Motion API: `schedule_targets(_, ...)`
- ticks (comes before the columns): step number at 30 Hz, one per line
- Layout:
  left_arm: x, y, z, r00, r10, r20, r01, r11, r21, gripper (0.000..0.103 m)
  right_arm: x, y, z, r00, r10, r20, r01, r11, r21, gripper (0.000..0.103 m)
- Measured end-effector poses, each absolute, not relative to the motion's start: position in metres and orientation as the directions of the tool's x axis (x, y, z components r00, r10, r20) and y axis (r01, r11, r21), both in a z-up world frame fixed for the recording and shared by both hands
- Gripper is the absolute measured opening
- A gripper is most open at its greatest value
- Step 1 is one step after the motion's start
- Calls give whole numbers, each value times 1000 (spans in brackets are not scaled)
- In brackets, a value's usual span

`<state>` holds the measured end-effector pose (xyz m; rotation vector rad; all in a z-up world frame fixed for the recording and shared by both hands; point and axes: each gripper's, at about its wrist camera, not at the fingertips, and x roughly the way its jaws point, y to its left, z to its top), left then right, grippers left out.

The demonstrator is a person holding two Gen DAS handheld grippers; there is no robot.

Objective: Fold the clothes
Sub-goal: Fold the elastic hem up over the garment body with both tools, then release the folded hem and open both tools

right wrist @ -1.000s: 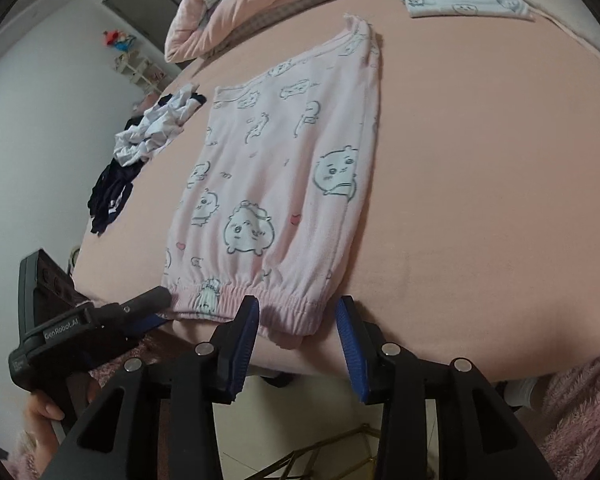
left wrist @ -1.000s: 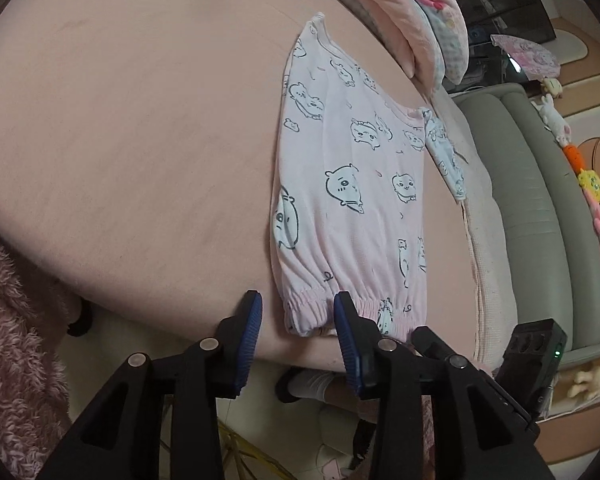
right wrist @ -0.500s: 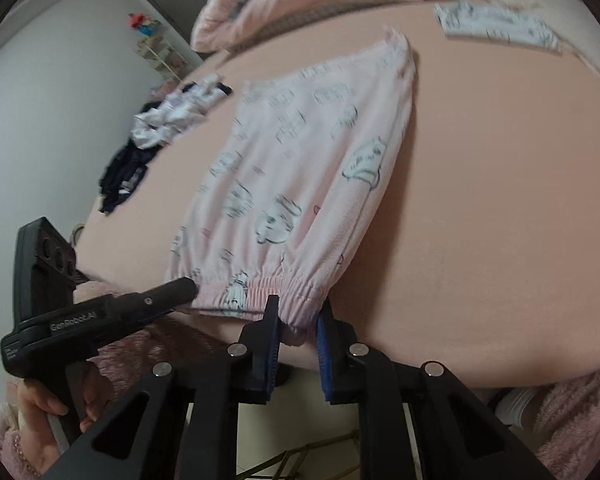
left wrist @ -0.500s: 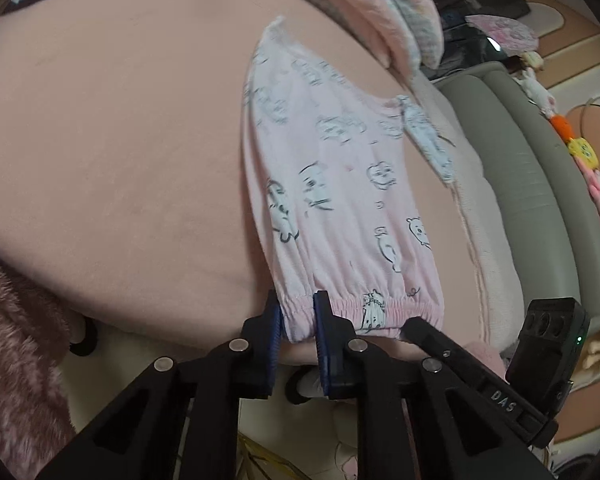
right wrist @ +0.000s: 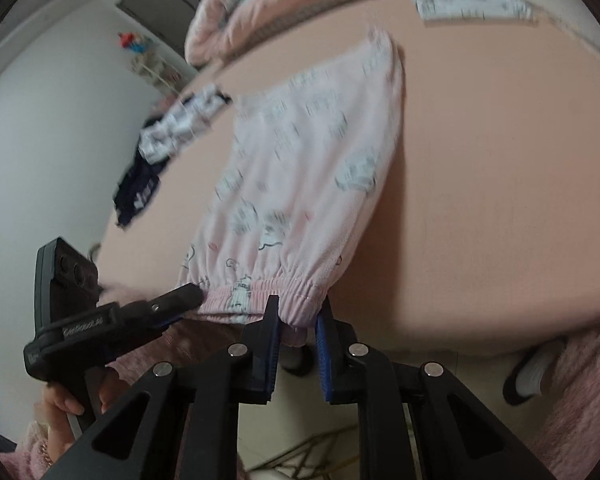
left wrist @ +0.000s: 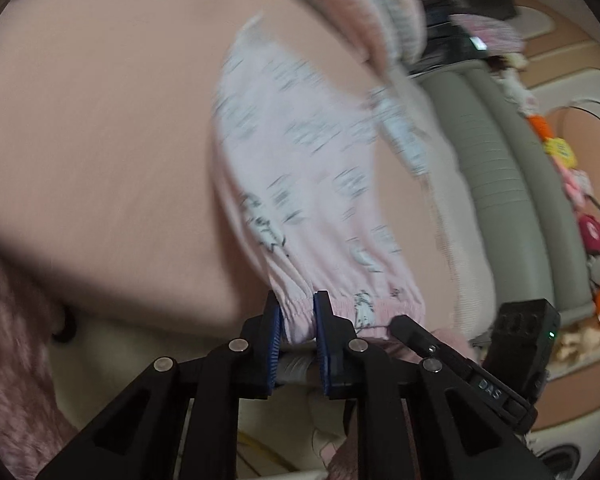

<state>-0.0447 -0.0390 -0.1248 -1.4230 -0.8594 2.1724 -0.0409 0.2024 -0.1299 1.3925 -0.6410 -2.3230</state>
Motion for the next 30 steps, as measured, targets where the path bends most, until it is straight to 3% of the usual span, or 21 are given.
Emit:
schedule_targets(10,-157,-46,-87,-446,632,-634,-63,-729,-681,14,-159,200,-79,-515,-499,-697,157,-854,496,15)
schedule_targets(20,-256,-43,-142,-354,619,-701,-31,-757,-653,14,-261,205,-138,-440,-462,-770,51,-869,492,19)
schedule_targets(22,-266,-41,-159,-308,613,-728,-12,-767,-641,24,-276,208,-160,-387,-441,-810,18,-882,471,22)
schedule_targets(24,-265,-43,-163,-307,625,-717,-38,-761,-648,27,-283,216,-173,-365,-484,-795,-17,-850,526,28)
schedule_targets(26,-258,-51,-154,-340,650,-680,-86,-741,-666,44,-281,223,-167,-374,-515,-771,-5,-830,557,30)
schedule_targets(27,-254,-57,-147,-376,634,-675,-94,-751,-653,63,-278,225,-160,-388,-510,-767,17,-836,548,32)
schedule_targets(28,-250,-63,-140,-413,617,-670,-101,-762,-639,69,-274,227,-152,-408,-501,-763,35,-844,535,34)
schedule_targets(30,-240,-69,-130,-458,571,-681,-120,-799,-590,69,-264,232,-133,-459,-469,-755,66,-865,497,42)
